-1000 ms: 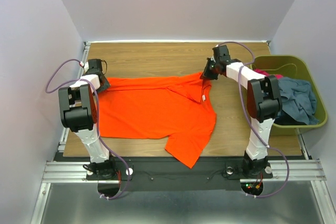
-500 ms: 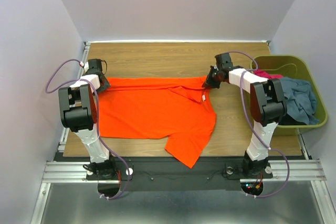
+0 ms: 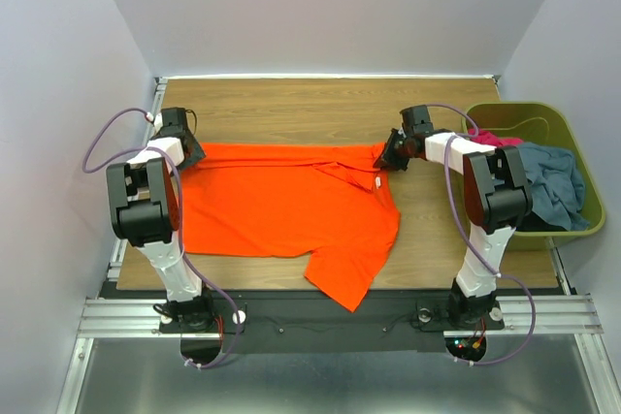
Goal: Fold and stack the t-shirts
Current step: Fold the tshirt
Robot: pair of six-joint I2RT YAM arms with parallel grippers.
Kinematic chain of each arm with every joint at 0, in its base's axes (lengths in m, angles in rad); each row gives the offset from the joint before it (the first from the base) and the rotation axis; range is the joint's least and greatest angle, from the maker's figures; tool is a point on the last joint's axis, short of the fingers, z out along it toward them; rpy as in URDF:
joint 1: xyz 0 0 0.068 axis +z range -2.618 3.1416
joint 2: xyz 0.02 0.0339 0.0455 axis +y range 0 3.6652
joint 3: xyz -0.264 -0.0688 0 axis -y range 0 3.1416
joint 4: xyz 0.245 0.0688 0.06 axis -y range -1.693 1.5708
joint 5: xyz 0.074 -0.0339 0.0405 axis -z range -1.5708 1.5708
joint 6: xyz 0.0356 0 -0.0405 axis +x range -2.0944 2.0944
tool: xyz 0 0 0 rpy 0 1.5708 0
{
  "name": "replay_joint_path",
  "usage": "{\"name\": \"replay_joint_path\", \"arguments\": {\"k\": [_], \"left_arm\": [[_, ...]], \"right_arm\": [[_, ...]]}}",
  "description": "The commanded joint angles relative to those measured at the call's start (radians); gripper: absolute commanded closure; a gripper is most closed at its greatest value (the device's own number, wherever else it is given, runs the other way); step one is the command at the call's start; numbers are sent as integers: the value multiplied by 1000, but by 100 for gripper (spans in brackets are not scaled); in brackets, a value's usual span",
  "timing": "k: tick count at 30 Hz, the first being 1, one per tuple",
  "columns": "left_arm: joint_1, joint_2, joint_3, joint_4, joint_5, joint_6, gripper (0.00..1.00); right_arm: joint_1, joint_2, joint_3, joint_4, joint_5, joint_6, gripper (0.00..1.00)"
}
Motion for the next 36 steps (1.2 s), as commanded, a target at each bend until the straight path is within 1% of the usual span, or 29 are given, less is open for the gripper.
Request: {"name": "replay_joint_path", "arguments": {"k": [1,2,4,8,9,12,13,15,16,20,22,25,31,36], "left_arm": [[9,-116,37,-6,28,-22,26],[8,-129,43,-6,37,-25,26],[6,-143,52,-6,55,-27,25],[0,-151,87,0,78,-21,24],[-1,-139,95,1,84,-18,25],[-15,-94,127,0,109,-10,32],[-18,-84,133,0,118,-10,37],[-24,-55,141,-5,126,-10,44],[-26,-47,139,-9,129,-10,46],[-27,-25,84,7,101,-1,50],[-26,-4,81,6,92,4,51],[-26,24,78,6,75,2,56],[-11,47,72,7,-17,25,57],[8,76,67,12,-9,30,57]], "right_arm": [[-14,-39,-12,31,25,-20,77],[-15,-39,-10,32,14,-23,73],[-15,-47,-9,36,5,-31,70],[-15,-51,2,43,17,-46,69],[-17,-50,5,45,19,-51,69],[-21,-33,17,48,16,-51,71],[-23,-27,20,49,14,-49,72],[-24,-18,28,51,8,-49,75],[-24,-14,29,54,8,-51,76],[-27,4,31,57,7,-55,80],[-31,9,29,57,7,-58,82],[-35,16,22,60,10,-60,84],[-61,21,6,62,37,-72,88],[-107,44,17,60,47,-62,89]]}}
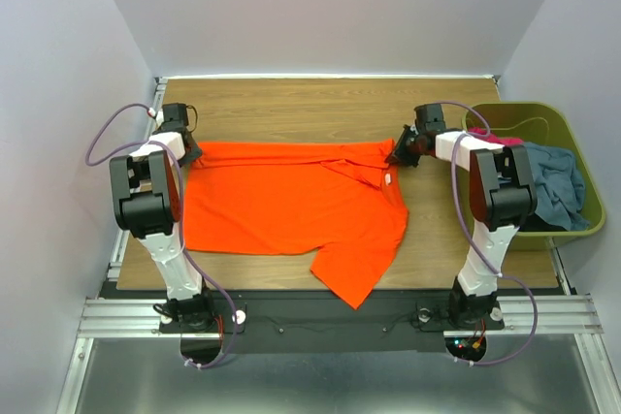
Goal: Fold and stack the t-shirts
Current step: Fold the tshirt
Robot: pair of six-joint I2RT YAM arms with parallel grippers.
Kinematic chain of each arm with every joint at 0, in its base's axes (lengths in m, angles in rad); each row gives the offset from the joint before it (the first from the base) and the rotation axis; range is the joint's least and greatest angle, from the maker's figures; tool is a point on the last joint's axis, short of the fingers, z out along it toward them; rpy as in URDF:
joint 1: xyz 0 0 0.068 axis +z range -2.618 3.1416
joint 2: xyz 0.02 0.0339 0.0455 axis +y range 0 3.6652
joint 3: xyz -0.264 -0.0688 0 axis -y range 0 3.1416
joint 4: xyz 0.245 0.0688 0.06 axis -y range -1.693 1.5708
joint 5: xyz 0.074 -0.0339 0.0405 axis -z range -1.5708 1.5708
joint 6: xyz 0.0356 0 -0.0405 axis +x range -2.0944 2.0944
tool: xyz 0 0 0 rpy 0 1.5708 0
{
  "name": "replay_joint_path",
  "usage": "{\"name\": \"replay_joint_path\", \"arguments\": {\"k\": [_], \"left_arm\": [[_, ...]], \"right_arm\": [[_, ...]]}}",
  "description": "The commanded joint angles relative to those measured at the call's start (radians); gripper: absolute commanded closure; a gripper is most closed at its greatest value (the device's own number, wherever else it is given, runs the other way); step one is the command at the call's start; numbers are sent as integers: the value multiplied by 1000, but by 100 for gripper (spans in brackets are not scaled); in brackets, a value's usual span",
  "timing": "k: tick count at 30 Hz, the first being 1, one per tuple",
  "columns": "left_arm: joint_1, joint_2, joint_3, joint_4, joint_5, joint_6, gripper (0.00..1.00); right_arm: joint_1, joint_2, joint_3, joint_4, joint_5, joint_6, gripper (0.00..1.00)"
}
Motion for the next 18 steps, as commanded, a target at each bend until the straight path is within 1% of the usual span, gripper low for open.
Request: {"name": "replay_joint_path", "arguments": {"k": [1,5,8,10,12,13,14,16,17,18], "left_arm": [[14,18,-10,12,-33,14,57],[16,12,-13,20,5,2,57],[16,-8,-13,19,-1,5,56],[14,-23,-13,14,-9,7,55],[16,-52,-13,11,-6,3,52],[16,-77,-13,9,4,0,49],[14,-94,-13,9,11,-6,44],[7,-138,-9,9,31,-18,39],[2,-152,-7,11,40,-21,35],[-4,-163,-2,15,47,-21,34]], "right_arm": [[-42,45,22,30,46,-18,89],[-45,64,63,30,46,-31,89],[-48,62,74,29,52,-48,88],[-48,52,83,27,39,-66,82],[-48,39,87,26,14,-86,76],[-45,21,93,21,-1,-98,71],[-45,10,94,18,-3,-103,69],[-46,-28,99,10,-4,-112,67],[-45,-40,102,10,2,-114,67],[-45,-48,108,9,6,-115,66]]}}
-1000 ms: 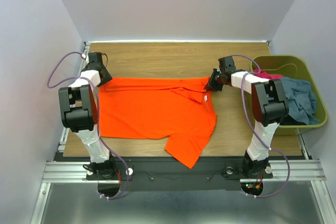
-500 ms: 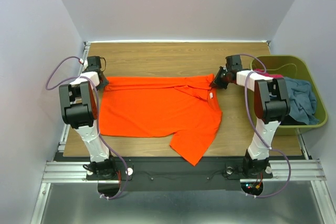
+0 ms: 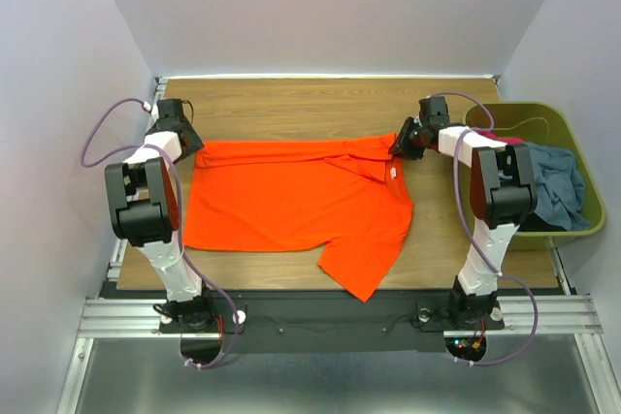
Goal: Fold and stack the t-shirts
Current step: Fold the tshirt
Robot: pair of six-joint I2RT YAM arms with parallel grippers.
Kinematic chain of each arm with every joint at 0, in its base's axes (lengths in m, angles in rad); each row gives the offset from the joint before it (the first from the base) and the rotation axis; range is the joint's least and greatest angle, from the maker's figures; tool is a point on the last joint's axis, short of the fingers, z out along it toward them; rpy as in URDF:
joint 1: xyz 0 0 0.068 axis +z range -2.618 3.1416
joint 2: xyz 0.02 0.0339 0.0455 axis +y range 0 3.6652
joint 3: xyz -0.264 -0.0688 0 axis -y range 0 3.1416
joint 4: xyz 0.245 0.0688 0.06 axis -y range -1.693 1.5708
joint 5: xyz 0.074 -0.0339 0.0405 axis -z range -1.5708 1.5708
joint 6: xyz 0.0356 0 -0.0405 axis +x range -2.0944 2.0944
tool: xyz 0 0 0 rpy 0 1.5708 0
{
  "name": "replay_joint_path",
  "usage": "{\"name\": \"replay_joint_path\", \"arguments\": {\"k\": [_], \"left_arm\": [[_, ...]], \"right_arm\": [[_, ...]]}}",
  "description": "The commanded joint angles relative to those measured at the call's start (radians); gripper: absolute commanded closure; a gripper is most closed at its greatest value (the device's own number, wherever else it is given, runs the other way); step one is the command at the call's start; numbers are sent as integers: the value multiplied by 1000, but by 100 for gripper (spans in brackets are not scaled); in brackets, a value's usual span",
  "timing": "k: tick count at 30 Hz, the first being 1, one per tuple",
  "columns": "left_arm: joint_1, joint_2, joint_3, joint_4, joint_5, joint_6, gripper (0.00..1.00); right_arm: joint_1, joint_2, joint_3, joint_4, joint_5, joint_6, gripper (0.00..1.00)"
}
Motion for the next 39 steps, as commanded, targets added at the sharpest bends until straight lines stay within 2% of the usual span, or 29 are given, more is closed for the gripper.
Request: {"name": "replay_joint_path", "arguments": {"k": [1,12,26,32,36,37,39], "left_arm": [[-31,-139,19,14,31,-17,33],[-94,-25,158,10,91,-10,33],[-96,123,223,14,94,-6,38],[-91,153,203,11,53,-18,41],[-62,157,177,4,37,-47,43],[-57,157,162,4,36,-49,43],[-42,157,149,5,34,-52,44]], "right_arm": [[-8,-87,58,-1,24,-44,66],[-8,19,198,-3,15,13,61],[-8,119,244,-3,-7,63,62],[-12,140,242,-3,54,69,72],[-28,156,222,-3,94,77,88],[-33,159,212,-3,102,77,95],[-41,157,202,-3,119,74,99]]}}
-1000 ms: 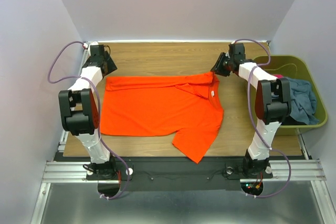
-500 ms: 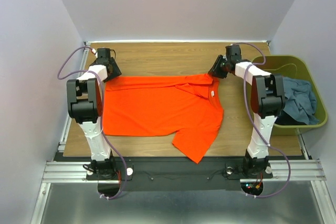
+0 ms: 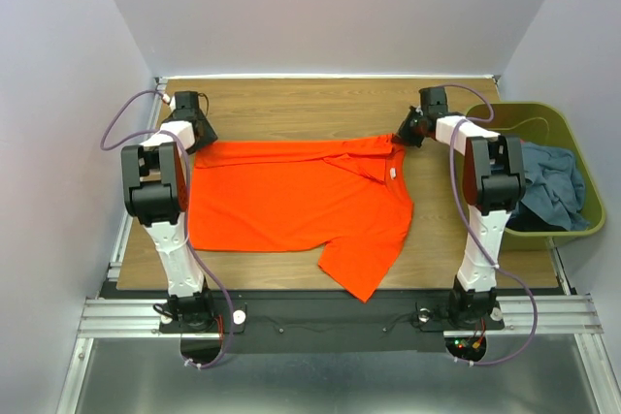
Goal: Fold and stack the t-shirts
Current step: Fold the tshirt
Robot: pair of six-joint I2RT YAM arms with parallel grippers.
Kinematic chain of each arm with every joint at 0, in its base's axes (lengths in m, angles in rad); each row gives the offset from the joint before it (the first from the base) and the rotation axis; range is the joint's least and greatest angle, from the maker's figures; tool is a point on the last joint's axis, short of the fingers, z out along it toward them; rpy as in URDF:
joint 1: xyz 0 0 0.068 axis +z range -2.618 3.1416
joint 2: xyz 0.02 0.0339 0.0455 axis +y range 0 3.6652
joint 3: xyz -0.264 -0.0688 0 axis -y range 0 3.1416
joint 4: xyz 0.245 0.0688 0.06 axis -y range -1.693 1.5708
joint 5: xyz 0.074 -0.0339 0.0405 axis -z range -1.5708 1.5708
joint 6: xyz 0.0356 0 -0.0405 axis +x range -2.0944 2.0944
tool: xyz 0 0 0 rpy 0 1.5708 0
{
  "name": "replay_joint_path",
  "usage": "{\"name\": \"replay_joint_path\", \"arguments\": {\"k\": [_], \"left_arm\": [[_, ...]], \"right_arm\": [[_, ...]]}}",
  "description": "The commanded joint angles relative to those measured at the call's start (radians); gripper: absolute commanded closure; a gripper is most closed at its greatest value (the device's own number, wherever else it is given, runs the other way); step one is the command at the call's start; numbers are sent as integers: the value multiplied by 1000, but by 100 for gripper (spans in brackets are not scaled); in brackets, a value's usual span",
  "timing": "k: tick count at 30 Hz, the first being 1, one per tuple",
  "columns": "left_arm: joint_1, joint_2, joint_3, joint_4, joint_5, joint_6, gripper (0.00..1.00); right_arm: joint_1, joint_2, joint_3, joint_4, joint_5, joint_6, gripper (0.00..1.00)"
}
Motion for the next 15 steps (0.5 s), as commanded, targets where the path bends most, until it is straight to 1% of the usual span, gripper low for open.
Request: {"name": "replay_joint_path", "arguments": {"k": [1,11,15], "left_arm": [[39,-3,-42,2,-32,-22,44],[52,-17,-92,18,-12,-33,44],[62,-25,-111,6,-26,-40,44]], "right_arm": [[-29,15,-1,18,66,2,99],[-50,1,-2,18,96,-23,99],[-60,-13,-17,16,138,-11,99]]}}
